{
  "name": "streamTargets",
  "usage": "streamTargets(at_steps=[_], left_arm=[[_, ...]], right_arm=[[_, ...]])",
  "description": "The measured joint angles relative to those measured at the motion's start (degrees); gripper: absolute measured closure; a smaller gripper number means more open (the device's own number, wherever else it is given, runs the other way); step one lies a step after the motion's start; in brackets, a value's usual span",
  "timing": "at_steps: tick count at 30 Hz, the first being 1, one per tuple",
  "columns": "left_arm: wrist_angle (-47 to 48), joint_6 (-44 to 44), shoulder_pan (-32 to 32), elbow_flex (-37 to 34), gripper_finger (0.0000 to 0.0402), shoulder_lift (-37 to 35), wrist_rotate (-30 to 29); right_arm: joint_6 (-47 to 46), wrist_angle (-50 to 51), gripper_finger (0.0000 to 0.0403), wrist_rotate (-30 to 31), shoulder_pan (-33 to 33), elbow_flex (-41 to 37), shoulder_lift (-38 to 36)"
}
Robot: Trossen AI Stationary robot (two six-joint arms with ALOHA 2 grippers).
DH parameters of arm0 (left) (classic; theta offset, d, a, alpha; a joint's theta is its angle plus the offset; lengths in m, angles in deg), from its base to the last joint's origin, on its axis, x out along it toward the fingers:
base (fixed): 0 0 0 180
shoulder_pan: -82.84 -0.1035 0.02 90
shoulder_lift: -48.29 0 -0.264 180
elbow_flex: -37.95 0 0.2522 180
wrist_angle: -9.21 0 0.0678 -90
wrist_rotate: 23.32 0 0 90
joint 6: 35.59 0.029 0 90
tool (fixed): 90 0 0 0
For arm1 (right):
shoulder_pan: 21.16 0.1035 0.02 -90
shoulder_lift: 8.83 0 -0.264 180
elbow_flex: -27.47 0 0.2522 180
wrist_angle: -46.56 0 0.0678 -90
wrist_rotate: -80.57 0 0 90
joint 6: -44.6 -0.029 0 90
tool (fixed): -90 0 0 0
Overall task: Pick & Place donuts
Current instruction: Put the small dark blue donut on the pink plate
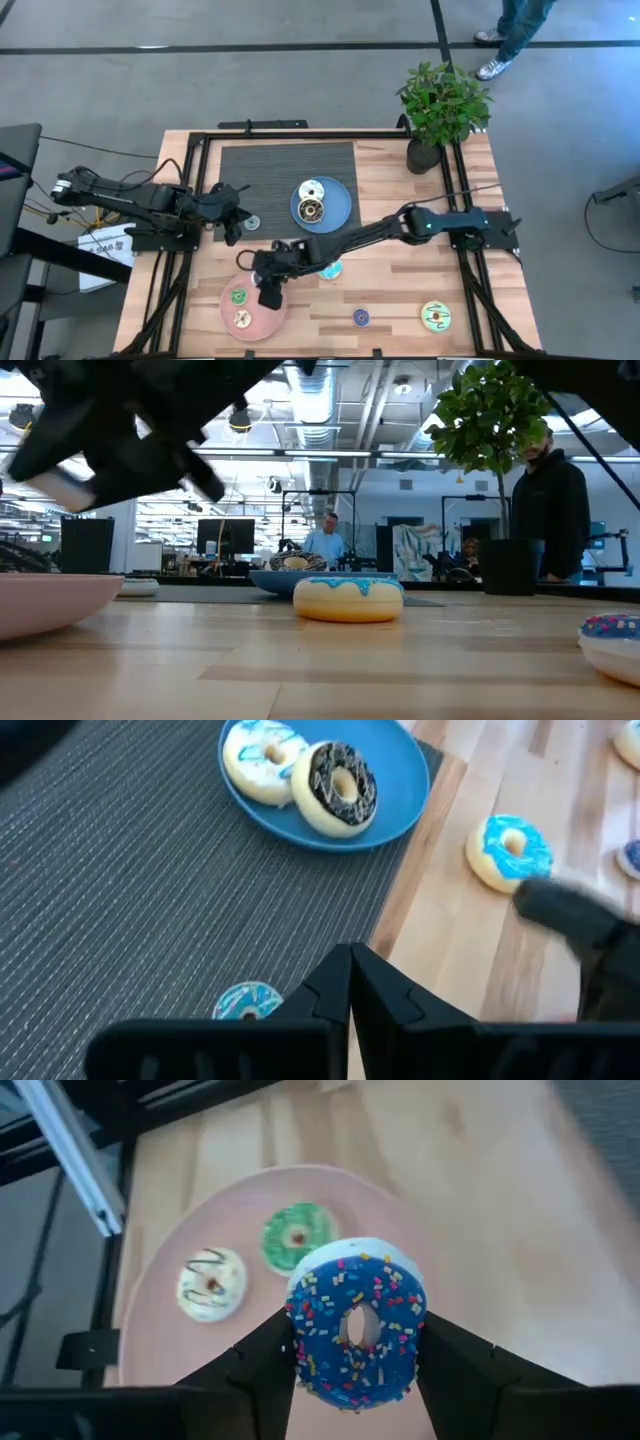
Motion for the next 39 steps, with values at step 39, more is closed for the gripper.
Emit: streamTargets(at_steps=[39], left_arm=[[1.6,-0.1,1.9,0.0,0.0401,-0.2,1.4]], right_arm=[[-3.0,0.3,0.0163,-5.2,-1.4,3.8,5.6]])
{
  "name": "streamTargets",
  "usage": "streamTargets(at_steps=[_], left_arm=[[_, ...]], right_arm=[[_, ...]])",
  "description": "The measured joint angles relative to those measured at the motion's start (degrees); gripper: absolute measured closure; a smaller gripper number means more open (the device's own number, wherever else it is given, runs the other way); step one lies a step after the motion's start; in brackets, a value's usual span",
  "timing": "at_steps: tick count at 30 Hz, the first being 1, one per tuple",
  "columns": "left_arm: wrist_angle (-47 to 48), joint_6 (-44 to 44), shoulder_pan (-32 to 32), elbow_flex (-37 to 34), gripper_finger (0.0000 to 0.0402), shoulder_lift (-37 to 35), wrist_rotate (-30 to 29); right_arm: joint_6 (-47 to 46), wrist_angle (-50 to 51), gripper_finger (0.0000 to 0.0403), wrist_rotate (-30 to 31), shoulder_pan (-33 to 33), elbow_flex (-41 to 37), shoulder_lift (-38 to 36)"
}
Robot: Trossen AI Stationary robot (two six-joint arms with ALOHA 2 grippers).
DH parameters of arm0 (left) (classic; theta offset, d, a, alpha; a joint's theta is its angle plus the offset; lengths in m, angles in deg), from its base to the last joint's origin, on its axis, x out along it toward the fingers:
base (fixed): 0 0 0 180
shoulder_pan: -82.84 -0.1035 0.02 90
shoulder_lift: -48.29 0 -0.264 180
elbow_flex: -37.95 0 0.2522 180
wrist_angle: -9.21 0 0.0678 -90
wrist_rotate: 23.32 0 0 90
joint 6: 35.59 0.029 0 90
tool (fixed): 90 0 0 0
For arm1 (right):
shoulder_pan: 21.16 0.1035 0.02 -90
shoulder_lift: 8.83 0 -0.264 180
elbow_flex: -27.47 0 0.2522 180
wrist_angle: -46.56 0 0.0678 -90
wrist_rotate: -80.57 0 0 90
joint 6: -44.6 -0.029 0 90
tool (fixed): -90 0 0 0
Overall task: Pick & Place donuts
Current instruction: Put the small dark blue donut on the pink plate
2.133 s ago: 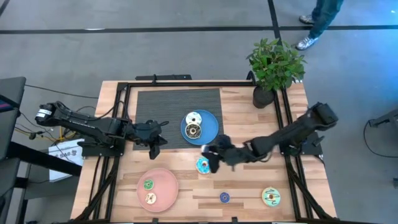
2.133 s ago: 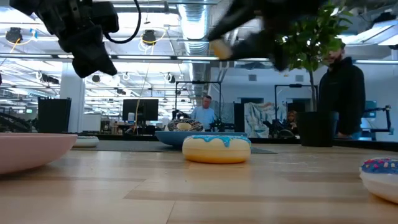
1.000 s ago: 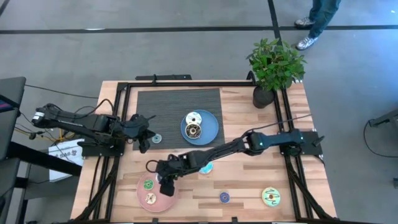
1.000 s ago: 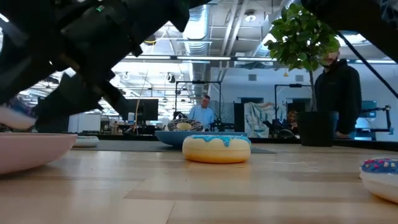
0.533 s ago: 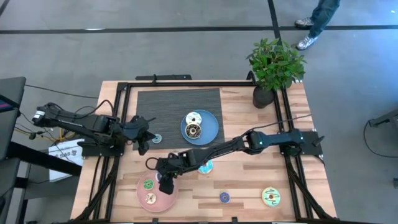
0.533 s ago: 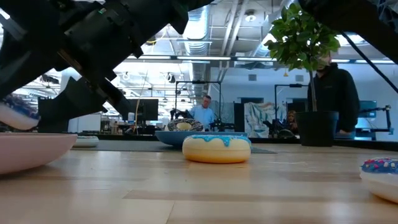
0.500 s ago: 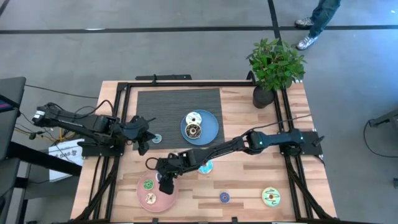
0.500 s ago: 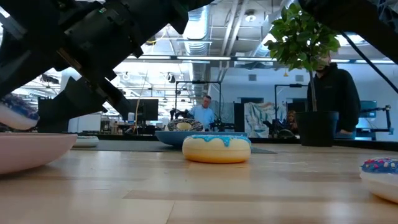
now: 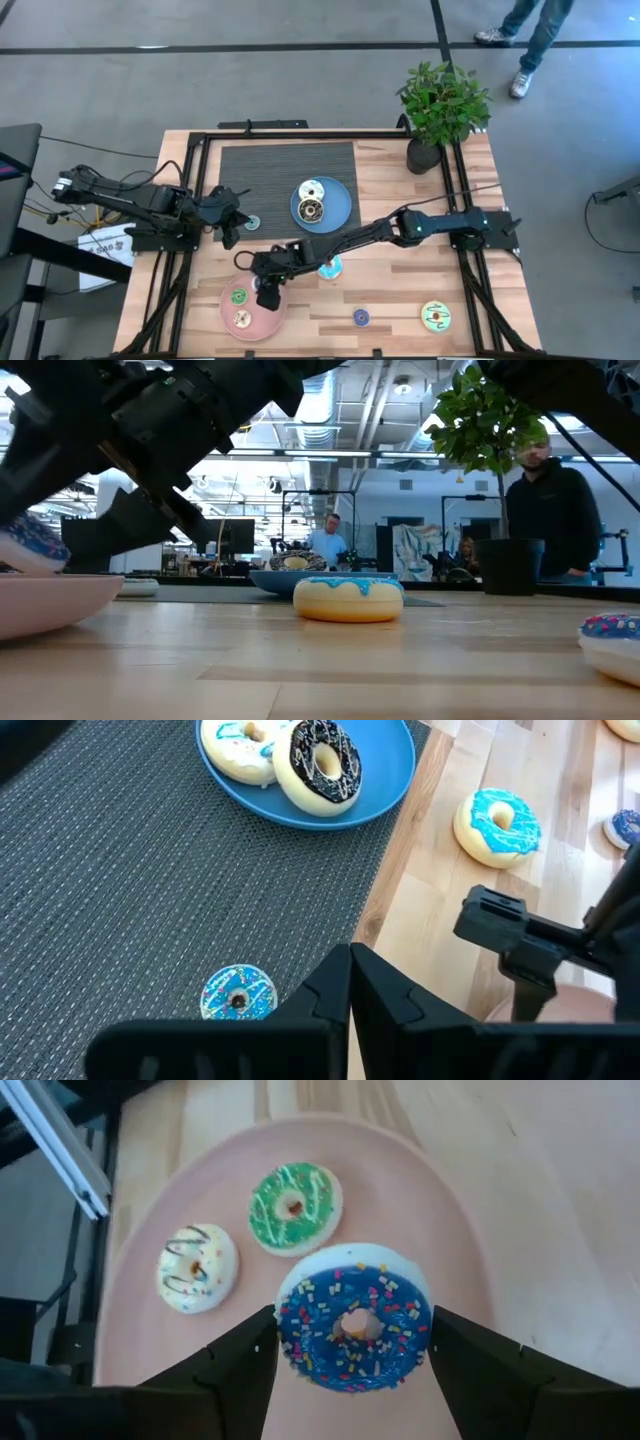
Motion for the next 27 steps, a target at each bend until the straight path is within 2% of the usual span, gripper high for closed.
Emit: streamTargets(at_steps=[27], left_arm=[[0.0,-1.1,0.0,0.0,0.0402,0.0,1.0]], right_arm=[[-3.2,2.7,0.0163,-6.0,-0.7,0.0,0.0]])
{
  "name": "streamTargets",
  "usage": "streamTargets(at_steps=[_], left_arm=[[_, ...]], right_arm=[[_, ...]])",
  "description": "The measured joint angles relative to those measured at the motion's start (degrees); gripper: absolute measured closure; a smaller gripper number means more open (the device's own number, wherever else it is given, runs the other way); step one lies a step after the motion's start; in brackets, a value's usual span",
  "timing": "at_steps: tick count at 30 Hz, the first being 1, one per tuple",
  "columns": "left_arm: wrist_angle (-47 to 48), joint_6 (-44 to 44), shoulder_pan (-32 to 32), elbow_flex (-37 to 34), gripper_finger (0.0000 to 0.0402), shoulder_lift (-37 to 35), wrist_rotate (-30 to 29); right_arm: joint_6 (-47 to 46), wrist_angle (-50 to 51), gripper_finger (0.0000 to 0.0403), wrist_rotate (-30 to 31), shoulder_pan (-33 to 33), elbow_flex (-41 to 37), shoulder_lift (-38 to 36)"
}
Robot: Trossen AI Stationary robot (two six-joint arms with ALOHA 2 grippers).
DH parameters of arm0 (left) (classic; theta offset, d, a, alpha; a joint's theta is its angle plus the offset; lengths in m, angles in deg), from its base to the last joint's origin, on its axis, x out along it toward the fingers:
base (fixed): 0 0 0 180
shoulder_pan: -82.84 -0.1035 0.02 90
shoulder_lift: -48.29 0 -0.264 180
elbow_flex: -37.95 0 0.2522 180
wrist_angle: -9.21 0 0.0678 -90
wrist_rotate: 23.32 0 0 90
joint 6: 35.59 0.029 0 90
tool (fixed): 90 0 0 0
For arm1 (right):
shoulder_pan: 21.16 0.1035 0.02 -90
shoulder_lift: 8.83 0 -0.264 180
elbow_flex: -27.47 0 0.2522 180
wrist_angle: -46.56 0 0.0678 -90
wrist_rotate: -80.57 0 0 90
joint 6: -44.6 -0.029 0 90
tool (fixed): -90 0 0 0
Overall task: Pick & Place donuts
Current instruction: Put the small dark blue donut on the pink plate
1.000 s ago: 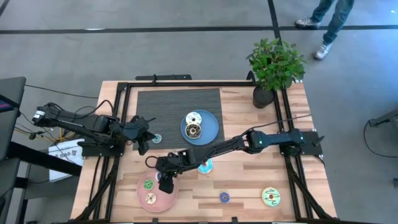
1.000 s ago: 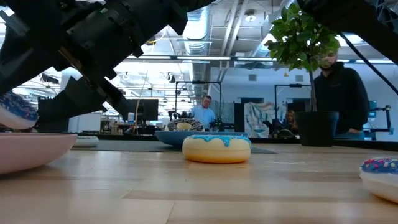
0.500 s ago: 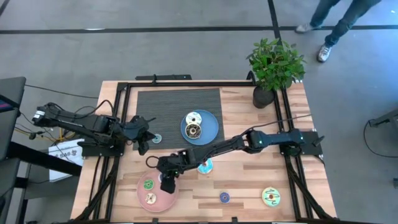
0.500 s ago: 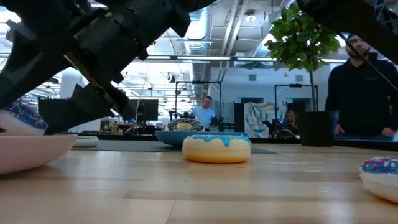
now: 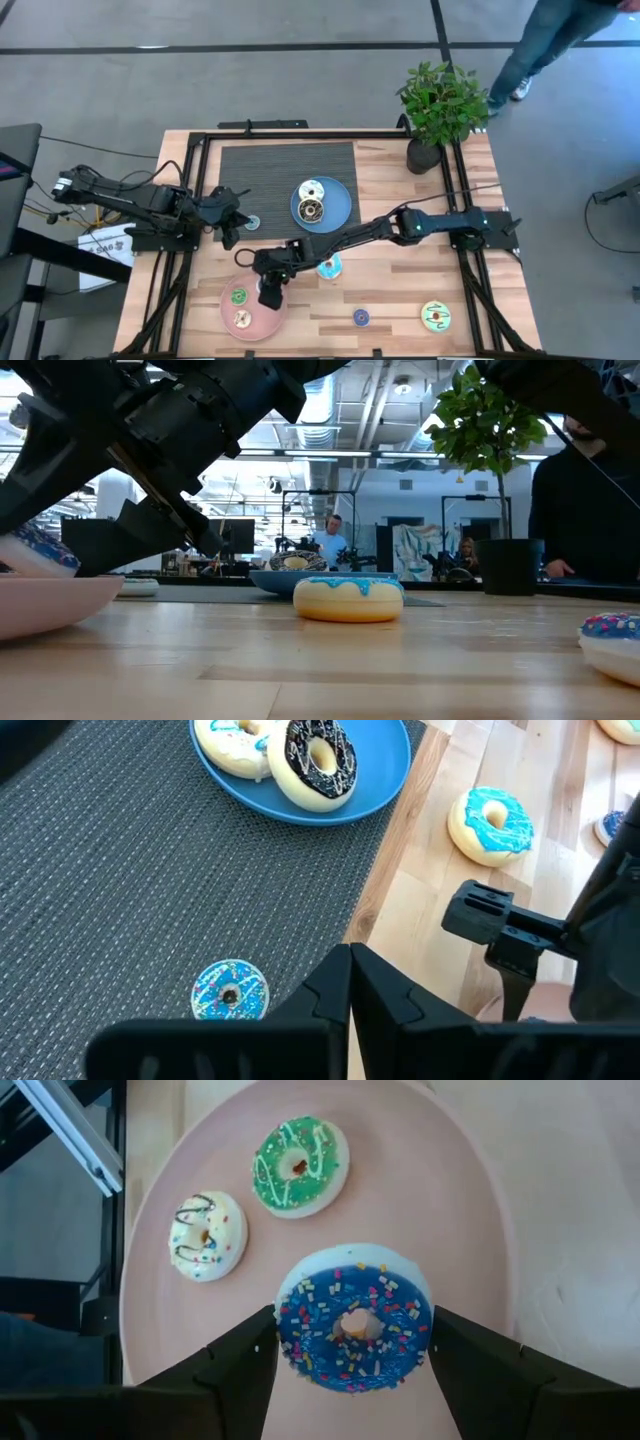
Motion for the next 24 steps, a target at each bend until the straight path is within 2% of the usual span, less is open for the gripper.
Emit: streamTargets(at_steps=[4,14,24], left_arm=[[0.0,-0.1,0.0,0.0,0.0402,0.0,-0.1],[0.0,-1.4,0.0,0.0,0.0402,0.0,-0.4],[0.0,-1.5,0.0,0.0,0.0402,0.0,0.5]], right_arm=[[-0.7,0.0,0.0163,-0.3,-0.4,0.0,0.0],[-3.1,-0.4,0.0163,-5.7,-2.5,0.0,0.0],[-3.0,-0.4,0.0162,-6.5,-2.8,0.0,0.0]])
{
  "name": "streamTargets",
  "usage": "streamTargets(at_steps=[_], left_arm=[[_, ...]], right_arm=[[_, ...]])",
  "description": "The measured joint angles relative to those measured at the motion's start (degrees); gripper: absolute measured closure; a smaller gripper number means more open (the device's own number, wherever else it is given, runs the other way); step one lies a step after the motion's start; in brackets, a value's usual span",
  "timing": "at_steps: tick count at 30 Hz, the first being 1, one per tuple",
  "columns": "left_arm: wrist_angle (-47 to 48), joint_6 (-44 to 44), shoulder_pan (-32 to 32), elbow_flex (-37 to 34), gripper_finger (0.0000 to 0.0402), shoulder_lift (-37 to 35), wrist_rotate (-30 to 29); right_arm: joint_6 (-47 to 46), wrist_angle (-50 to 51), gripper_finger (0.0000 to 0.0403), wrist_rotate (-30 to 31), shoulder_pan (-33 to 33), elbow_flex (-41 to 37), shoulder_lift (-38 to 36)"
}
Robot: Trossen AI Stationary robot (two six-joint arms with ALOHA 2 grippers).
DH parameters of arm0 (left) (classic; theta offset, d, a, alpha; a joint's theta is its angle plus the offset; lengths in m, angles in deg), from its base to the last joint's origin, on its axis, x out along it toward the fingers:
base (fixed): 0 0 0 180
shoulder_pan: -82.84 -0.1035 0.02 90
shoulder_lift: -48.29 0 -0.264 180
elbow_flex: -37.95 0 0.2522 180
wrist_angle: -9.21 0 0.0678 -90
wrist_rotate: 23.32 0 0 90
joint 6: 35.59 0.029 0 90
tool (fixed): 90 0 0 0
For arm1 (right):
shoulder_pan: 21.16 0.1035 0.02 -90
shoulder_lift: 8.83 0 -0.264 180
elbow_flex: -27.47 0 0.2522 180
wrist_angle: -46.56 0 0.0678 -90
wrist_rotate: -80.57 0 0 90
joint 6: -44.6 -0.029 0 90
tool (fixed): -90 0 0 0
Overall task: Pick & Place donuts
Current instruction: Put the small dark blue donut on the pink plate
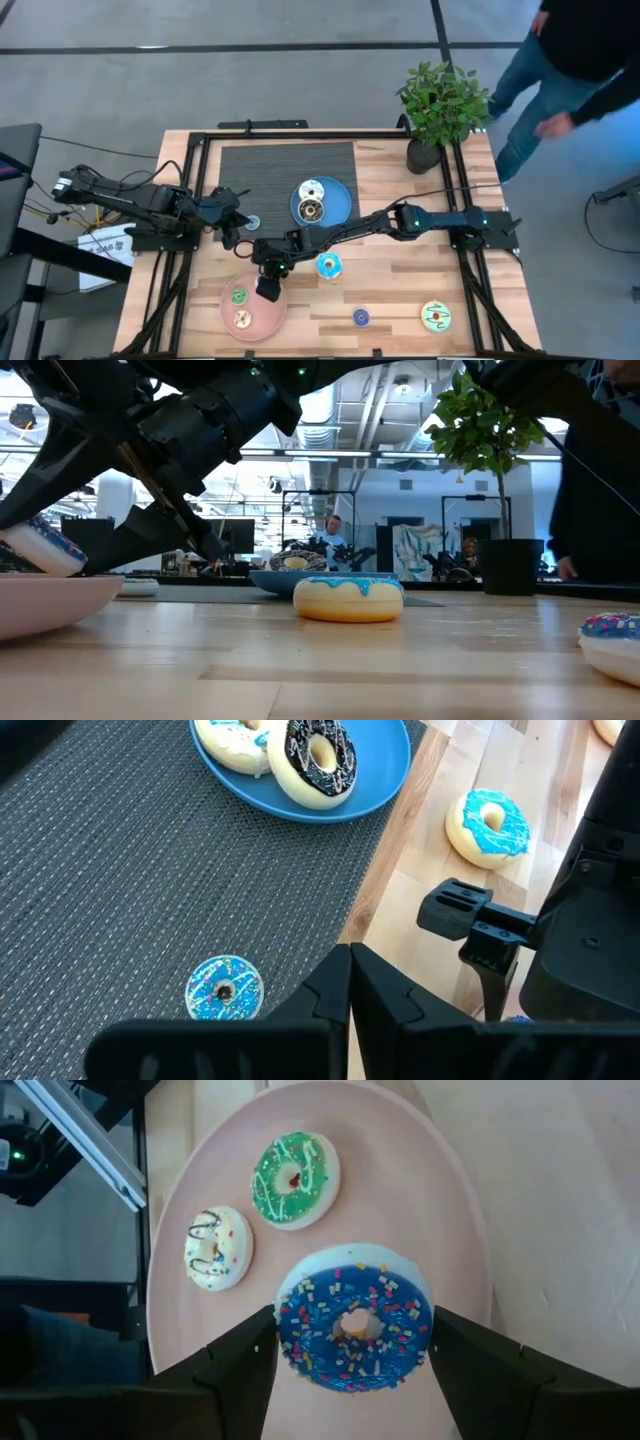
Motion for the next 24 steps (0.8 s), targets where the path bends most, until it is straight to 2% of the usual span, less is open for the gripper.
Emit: streamTargets(at_steps=[24], left_arm=[[-0.1,-0.1,0.0,0.0,0.0402,0.0,0.1]], right_arm=[[0.0,-2.0,0.0162,0.9,0.2,-0.2,0.0]])
